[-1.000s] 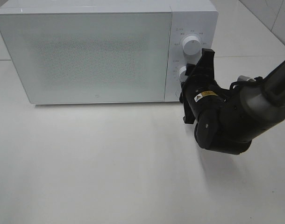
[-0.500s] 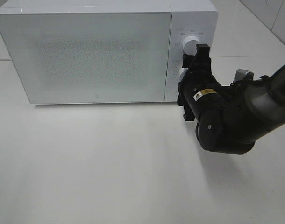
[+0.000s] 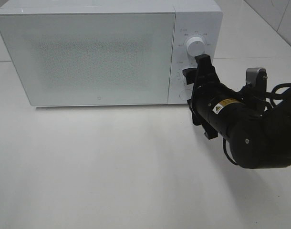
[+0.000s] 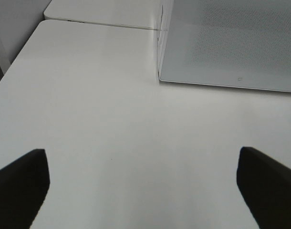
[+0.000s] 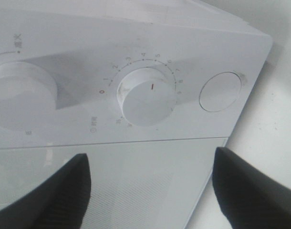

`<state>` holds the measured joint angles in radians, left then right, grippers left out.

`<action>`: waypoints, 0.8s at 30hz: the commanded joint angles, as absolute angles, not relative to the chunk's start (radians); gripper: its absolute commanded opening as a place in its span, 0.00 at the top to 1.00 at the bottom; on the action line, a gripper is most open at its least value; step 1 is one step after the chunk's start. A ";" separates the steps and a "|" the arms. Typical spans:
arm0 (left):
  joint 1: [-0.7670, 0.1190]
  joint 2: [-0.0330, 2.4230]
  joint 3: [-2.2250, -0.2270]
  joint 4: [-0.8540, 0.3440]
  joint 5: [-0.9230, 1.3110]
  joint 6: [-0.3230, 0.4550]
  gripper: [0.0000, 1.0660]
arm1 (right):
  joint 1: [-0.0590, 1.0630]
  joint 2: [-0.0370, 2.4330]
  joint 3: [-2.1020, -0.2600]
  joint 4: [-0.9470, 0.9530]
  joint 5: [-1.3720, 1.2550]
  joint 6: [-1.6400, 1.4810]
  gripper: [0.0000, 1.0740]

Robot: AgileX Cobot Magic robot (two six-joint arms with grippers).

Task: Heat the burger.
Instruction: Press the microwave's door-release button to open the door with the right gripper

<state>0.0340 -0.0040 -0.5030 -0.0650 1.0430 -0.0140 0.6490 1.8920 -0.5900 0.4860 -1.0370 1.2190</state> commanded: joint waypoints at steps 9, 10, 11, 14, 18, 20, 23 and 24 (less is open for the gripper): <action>0.038 -0.024 -0.500 -0.072 1.032 -0.012 0.06 | 0.650 1.690 -0.529 0.419 -0.737 0.661 0.37; 0.038 -0.024 -0.500 -0.072 1.032 -0.012 0.06 | 0.650 1.676 -0.529 0.419 -0.697 0.607 0.37; 0.038 -0.024 -0.500 -0.072 1.032 -0.012 0.06 | 0.650 1.676 -0.529 0.419 -0.697 0.607 0.37; 0.038 -0.024 -0.500 -0.072 1.032 -0.012 0.06 | 0.650 1.621 -0.529 0.419 -0.567 0.411 0.37; 0.038 -0.024 -0.500 -0.072 1.032 -0.012 0.06 | 0.650 1.582 -0.529 0.419 -0.454 0.273 0.37; 0.038 -0.024 -0.500 -0.072 1.032 -0.012 0.06 | 0.650 1.545 -0.530 0.418 -0.342 0.133 0.37; 0.038 -0.024 -0.500 -0.072 1.032 -0.012 0.06 | 0.650 1.497 -0.530 0.418 -0.201 0.034 0.37; 0.038 -0.024 -0.500 -0.072 1.032 -0.012 0.06 | 0.650 1.497 -0.530 0.418 -0.201 0.034 0.37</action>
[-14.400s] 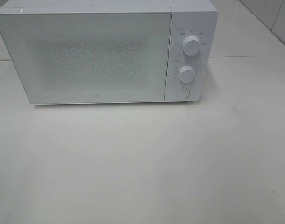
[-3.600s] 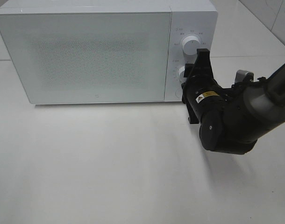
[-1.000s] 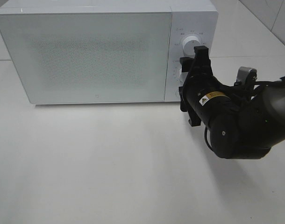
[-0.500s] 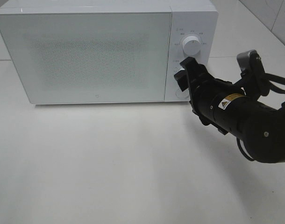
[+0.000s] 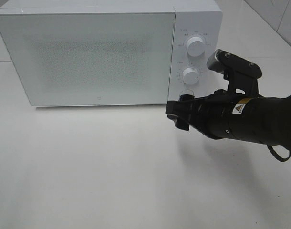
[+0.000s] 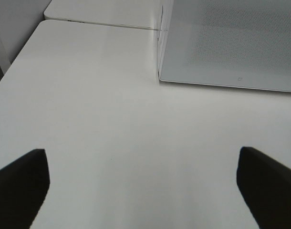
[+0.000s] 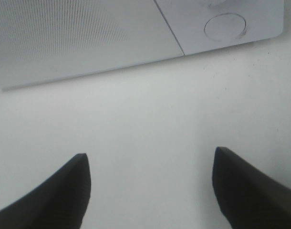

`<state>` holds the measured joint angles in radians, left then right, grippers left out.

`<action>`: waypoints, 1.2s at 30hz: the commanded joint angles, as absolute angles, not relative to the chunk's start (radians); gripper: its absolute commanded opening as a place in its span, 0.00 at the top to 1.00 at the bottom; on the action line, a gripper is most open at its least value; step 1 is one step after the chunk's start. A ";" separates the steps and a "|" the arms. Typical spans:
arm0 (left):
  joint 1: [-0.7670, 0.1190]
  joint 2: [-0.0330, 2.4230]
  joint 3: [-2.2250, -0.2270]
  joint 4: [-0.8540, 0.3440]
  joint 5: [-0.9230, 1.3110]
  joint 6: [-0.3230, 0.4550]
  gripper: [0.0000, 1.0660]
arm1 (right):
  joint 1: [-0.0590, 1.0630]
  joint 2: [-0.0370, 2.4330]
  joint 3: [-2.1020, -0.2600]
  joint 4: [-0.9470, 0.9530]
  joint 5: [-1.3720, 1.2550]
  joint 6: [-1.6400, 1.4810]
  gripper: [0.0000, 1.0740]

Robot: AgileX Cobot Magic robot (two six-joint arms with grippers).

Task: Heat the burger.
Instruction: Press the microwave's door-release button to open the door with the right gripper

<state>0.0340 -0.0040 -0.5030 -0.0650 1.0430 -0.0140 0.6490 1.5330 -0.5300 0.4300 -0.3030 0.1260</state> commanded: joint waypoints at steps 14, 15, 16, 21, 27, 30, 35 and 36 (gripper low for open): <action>0.038 -0.024 -0.500 -0.072 1.032 -0.012 0.06 | 0.650 1.277 -0.613 0.202 0.242 0.062 0.37; 0.038 -0.024 -0.500 -0.072 1.032 -0.012 0.06 | 0.650 1.277 -0.613 0.202 0.242 0.062 0.37; 0.038 -0.024 -0.500 -0.072 1.032 -0.012 0.06 | 0.650 1.259 -0.626 0.182 0.279 0.082 0.37; 0.038 -0.024 -0.500 -0.072 1.032 -0.012 0.06 | 0.650 1.179 -0.662 0.083 0.415 0.161 0.37; 0.038 -0.024 -0.500 -0.072 1.032 -0.012 0.06 | 0.650 1.075 -0.666 -0.045 0.509 0.280 0.37; 0.038 -0.024 -0.500 -0.072 1.032 -0.012 0.06 | 0.650 1.017 -0.665 -0.100 0.559 0.328 0.37; 0.038 -0.024 -0.500 -0.072 1.032 -0.012 0.06 | 0.646 0.913 -0.663 -0.173 0.644 0.351 0.35; 0.038 -0.024 -0.500 -0.072 1.032 -0.012 0.06 | 0.612 0.881 -0.652 -0.175 0.660 0.357 0.33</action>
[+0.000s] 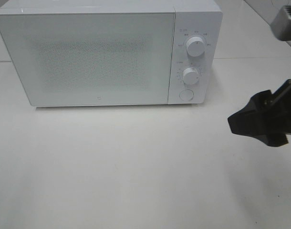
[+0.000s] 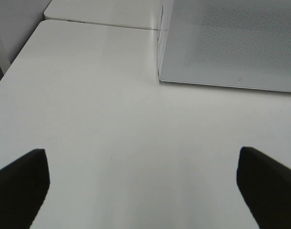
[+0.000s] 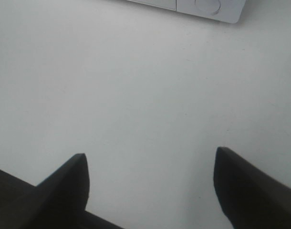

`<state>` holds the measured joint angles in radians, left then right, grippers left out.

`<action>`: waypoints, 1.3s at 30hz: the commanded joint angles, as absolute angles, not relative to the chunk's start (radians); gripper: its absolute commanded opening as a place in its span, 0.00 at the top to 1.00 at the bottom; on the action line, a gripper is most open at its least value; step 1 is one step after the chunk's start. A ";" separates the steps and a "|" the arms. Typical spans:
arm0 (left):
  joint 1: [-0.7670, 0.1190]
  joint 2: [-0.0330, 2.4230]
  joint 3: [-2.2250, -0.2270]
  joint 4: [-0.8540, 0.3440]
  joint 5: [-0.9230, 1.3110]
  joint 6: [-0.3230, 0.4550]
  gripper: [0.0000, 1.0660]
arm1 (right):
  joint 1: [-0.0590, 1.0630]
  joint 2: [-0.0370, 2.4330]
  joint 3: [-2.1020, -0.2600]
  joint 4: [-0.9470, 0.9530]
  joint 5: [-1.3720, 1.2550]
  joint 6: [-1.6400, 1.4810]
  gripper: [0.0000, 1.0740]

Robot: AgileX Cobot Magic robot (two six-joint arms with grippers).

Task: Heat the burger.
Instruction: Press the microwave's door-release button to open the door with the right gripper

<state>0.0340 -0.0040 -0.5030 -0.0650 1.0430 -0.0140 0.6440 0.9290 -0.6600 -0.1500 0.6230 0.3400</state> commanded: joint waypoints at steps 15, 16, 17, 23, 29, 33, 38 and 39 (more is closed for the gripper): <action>0.038 -0.024 -0.500 -0.072 1.032 -0.012 0.06 | 0.245 0.536 -0.572 -0.113 0.816 0.213 0.29; 0.038 -0.024 -0.500 -0.072 1.032 -0.012 0.06 | 0.245 0.536 -0.572 -0.113 0.816 0.213 0.29; 0.038 -0.024 -0.500 -0.072 1.032 -0.012 0.06 | 0.235 0.504 -0.563 -0.109 0.817 0.210 0.29; 0.038 -0.024 -0.500 -0.072 1.032 -0.012 0.06 | 0.183 0.350 -0.522 -0.099 0.825 0.198 0.29; 0.038 -0.024 -0.500 -0.072 1.032 -0.012 0.06 | 0.125 0.223 -0.531 -0.069 0.874 0.198 0.29; 0.038 -0.024 -0.500 -0.072 1.032 -0.012 0.06 | 0.094 0.156 -0.535 -0.062 0.903 0.198 0.29; 0.038 -0.024 -0.500 -0.072 1.032 -0.012 0.06 | 0.080 0.061 -0.524 -0.059 0.980 0.176 0.29; 0.038 -0.024 -0.500 -0.072 1.032 -0.012 0.06 | 0.080 0.022 -0.510 -0.059 0.996 0.172 0.29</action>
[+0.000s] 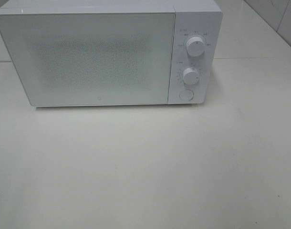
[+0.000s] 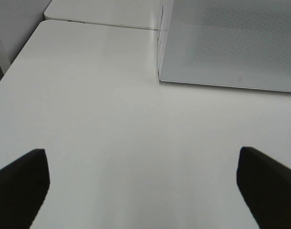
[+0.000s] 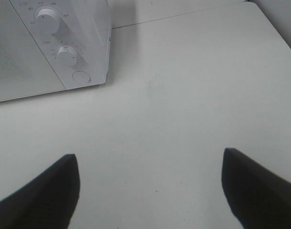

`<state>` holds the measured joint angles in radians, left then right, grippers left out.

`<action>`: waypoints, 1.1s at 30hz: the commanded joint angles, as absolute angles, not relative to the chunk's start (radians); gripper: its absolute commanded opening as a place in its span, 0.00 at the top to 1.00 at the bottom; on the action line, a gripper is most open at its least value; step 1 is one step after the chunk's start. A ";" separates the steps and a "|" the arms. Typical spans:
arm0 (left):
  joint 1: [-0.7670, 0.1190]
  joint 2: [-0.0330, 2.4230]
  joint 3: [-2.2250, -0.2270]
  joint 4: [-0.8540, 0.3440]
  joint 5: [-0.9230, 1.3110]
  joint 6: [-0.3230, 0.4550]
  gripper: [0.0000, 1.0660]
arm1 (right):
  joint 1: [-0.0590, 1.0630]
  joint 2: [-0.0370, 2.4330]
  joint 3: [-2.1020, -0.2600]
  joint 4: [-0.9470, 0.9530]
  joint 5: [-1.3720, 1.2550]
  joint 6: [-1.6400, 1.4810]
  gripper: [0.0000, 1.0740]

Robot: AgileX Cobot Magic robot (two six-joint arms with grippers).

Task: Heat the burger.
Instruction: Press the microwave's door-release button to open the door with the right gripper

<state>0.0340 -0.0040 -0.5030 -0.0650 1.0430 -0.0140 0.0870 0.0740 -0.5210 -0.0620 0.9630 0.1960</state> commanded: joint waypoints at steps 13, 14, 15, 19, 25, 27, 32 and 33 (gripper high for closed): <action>0.038 -0.021 -0.500 -0.073 1.033 -0.012 0.06 | 0.080 -0.029 -0.512 -0.057 0.995 0.169 0.29; 0.038 -0.021 -0.500 -0.073 1.033 -0.012 0.06 | 0.080 -0.029 -0.512 -0.058 0.995 0.173 0.29; 0.038 -0.021 -0.500 -0.073 1.033 -0.012 0.06 | 0.080 -0.029 -0.512 -0.058 0.995 0.173 0.29; 0.038 -0.021 -0.500 -0.073 1.033 -0.012 0.06 | 0.080 -0.028 -0.512 -0.058 0.994 0.175 0.29; 0.038 -0.021 -0.500 -0.073 1.033 -0.012 0.06 | 0.080 0.063 -0.573 -0.047 0.958 0.174 0.29; 0.038 -0.021 -0.500 -0.073 1.033 -0.012 0.06 | 0.080 0.103 -0.578 -0.050 0.905 0.168 0.29; 0.038 -0.021 -0.500 -0.073 1.033 -0.012 0.06 | 0.080 0.215 -0.576 -0.050 0.778 0.169 0.29; 0.038 -0.021 -0.500 -0.073 1.033 -0.012 0.06 | 0.080 0.233 -0.576 -0.050 0.753 0.169 0.29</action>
